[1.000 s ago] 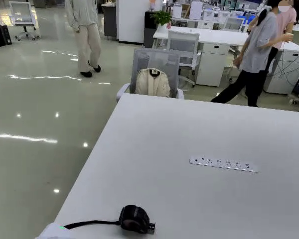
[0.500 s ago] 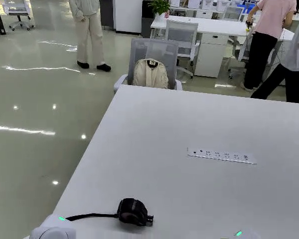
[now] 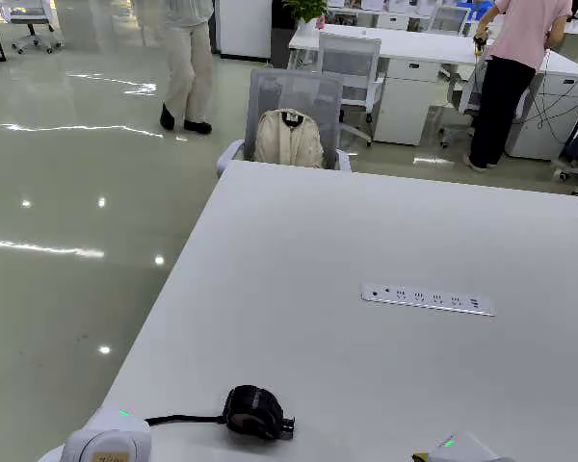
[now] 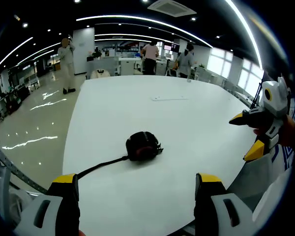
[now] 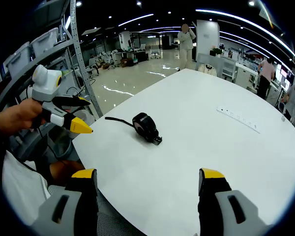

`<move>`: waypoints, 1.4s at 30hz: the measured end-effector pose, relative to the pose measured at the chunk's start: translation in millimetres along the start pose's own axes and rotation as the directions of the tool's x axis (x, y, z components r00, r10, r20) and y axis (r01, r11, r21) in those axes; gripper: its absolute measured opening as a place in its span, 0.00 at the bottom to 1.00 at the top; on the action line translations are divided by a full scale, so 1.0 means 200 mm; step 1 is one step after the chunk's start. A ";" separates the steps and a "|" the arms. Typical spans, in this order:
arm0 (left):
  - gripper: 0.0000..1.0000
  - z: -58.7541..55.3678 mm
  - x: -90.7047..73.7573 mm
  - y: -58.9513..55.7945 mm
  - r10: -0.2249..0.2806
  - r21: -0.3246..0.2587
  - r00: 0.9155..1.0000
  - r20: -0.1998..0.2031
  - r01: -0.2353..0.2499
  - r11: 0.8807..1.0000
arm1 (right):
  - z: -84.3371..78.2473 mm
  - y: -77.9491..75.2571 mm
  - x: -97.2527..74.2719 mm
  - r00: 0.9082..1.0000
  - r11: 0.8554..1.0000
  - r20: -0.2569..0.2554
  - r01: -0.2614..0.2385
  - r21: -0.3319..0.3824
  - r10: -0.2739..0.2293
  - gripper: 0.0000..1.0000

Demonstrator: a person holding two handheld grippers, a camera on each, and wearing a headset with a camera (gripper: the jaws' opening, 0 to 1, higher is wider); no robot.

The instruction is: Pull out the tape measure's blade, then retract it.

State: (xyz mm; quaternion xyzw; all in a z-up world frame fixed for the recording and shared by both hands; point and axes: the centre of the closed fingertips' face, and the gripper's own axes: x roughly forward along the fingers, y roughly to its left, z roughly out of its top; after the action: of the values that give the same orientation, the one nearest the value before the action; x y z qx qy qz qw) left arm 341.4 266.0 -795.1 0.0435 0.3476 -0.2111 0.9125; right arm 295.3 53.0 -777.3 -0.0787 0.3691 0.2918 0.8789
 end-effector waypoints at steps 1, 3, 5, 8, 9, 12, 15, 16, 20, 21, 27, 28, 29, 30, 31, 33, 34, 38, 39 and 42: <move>0.95 0.00 0.01 0.00 -0.001 0.001 1.000 0.000 0.001 1.000 | 0.00 0.00 0.00 1.000 1.000 -0.001 -0.001 -0.002 0.001 0.87; 0.95 0.00 0.02 0.00 -0.004 0.001 1.000 0.000 0.004 1.000 | 0.00 -0.01 0.01 1.000 1.000 -0.003 -0.003 -0.005 0.003 0.87; 0.95 0.01 0.03 0.00 -0.005 0.001 1.000 -0.003 0.005 1.000 | 0.00 -0.01 0.02 1.000 1.000 -0.008 -0.004 -0.007 0.004 0.86; 0.95 0.01 0.05 0.00 -0.010 0.004 1.000 -0.004 0.010 1.000 | 0.01 -0.02 0.04 1.000 1.000 -0.009 -0.006 -0.009 0.006 0.86; 0.95 0.01 0.05 0.00 -0.012 0.007 1.000 -0.005 0.012 1.000 | 0.01 -0.02 0.04 1.000 1.000 -0.009 -0.006 -0.009 0.006 0.86; 0.95 0.01 0.07 0.00 -0.016 0.011 1.000 -0.010 0.016 1.000 | 0.01 -0.03 0.07 1.000 1.000 -0.015 -0.010 -0.009 0.010 0.86; 0.95 0.02 0.08 0.00 -0.019 0.015 1.000 -0.011 0.020 1.000 | 0.01 -0.03 0.09 1.000 1.000 -0.016 -0.014 -0.007 0.014 0.86; 0.95 0.02 0.08 0.00 -0.020 0.018 1.000 -0.013 0.020 1.000 | 0.01 -0.03 0.09 1.000 1.000 -0.017 -0.016 -0.007 0.016 0.86; 0.95 0.02 0.10 0.01 -0.021 0.028 1.000 -0.017 0.021 0.999 | 0.02 -0.04 0.11 1.000 1.000 -0.018 -0.021 -0.008 0.021 0.85; 0.95 0.02 0.11 0.01 -0.021 0.029 1.000 -0.017 0.022 0.999 | 0.02 -0.04 0.11 1.000 1.000 -0.018 -0.021 -0.008 0.021 0.85; 0.95 0.04 0.13 0.00 -0.023 0.031 1.000 -0.019 0.024 0.999 | 0.04 -0.06 0.13 0.999 0.999 -0.019 -0.030 -0.018 0.030 0.85; 0.95 0.05 0.14 0.00 -0.025 0.037 1.000 -0.019 0.026 0.999 | 0.04 -0.06 0.14 0.999 0.999 -0.018 -0.031 -0.021 0.031 0.85; 0.95 0.05 0.14 0.00 -0.027 0.038 0.999 -0.019 0.027 0.999 | 0.04 -0.07 0.15 0.999 0.999 -0.019 -0.032 -0.021 0.031 0.85; 0.95 0.05 0.15 -0.01 -0.029 0.038 0.999 -0.019 0.030 0.999 | 0.04 -0.07 0.15 0.999 0.999 -0.020 -0.033 -0.023 0.033 0.85; 0.95 0.05 0.16 -0.01 -0.030 0.039 0.999 -0.019 0.031 0.999 | 0.03 -0.07 0.15 0.999 0.999 -0.022 -0.036 -0.027 0.035 0.85; 0.95 0.06 0.17 -0.01 -0.032 0.044 0.999 -0.020 0.033 0.999 | 0.03 -0.08 0.16 0.999 0.999 -0.026 -0.039 -0.032 0.038 0.85; 0.95 0.06 0.17 -0.01 -0.034 0.043 0.999 -0.017 0.034 0.998 | 0.03 -0.08 0.16 0.999 0.999 -0.027 -0.041 -0.033 0.040 0.85; 0.95 0.07 0.20 -0.01 -0.035 0.046 0.999 -0.016 0.036 0.998 | 0.03 -0.09 0.19 0.998 0.998 -0.033 -0.048 -0.040 0.047 0.84; 0.95 0.08 0.20 -0.01 -0.036 0.046 0.999 -0.016 0.037 0.998 | 0.03 -0.09 0.19 0.998 0.998 -0.034 -0.050 -0.042 0.049 0.84; 0.95 0.08 0.22 -0.02 -0.038 0.050 0.999 -0.021 0.039 0.998 | 0.03 -0.10 0.20 0.998 0.997 -0.038 -0.056 -0.045 0.055 0.84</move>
State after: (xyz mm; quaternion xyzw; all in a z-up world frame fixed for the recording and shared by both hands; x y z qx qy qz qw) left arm 379.2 243.7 -812.0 0.0616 0.3520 -0.2371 0.9034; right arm 331.8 57.5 -802.8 -0.0941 0.3806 0.3231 0.8613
